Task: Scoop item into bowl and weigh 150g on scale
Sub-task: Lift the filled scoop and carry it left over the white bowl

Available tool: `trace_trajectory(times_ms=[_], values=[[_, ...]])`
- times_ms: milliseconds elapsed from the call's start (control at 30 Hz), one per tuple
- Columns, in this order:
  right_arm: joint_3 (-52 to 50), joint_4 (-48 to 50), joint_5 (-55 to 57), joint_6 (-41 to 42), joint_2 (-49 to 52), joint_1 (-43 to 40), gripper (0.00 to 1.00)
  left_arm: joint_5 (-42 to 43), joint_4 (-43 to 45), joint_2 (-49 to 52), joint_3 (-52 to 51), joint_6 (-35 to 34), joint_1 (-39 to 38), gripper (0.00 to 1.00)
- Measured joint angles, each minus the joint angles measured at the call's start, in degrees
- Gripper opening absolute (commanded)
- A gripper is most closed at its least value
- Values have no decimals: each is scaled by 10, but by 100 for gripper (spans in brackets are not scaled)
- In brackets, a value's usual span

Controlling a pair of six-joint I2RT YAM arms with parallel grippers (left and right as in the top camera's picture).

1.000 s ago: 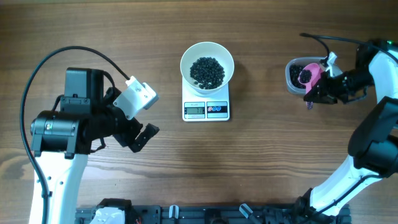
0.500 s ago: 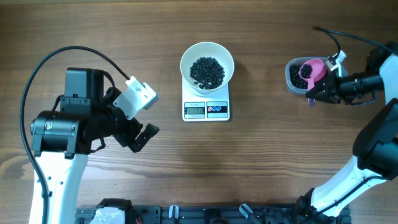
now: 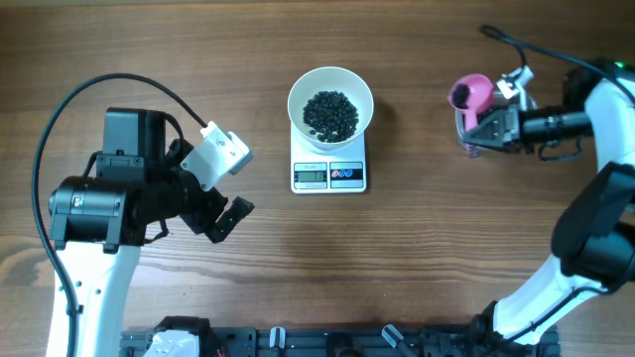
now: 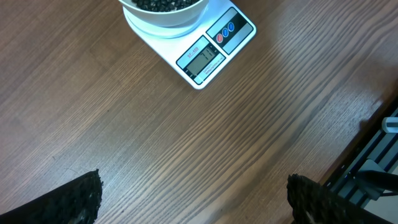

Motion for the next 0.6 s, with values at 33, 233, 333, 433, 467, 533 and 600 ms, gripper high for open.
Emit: trace_trajectory(times_ms=[33,233,333,433,467,533,600], values=[[0,7,-2,3,-10,14,4,0,0,0,0,0,0,100],[0,51,-9,40,-47,111,5,0,0,0,0,0,0,100],[0,66,-9,56,-47,156,5,0,0,0,0,0,0,100],[0,93,-3,79,-47,210,5,0,0,0,0,0,0,100],[0,103,5,86,-47,219,5,0,0,0,0,0,0,100],[0,128,26,100,-47,240,4,0,0,0,0,0,0,100],[0,144,49,114,-48,265,4,0,0,0,0,0,0,100]])
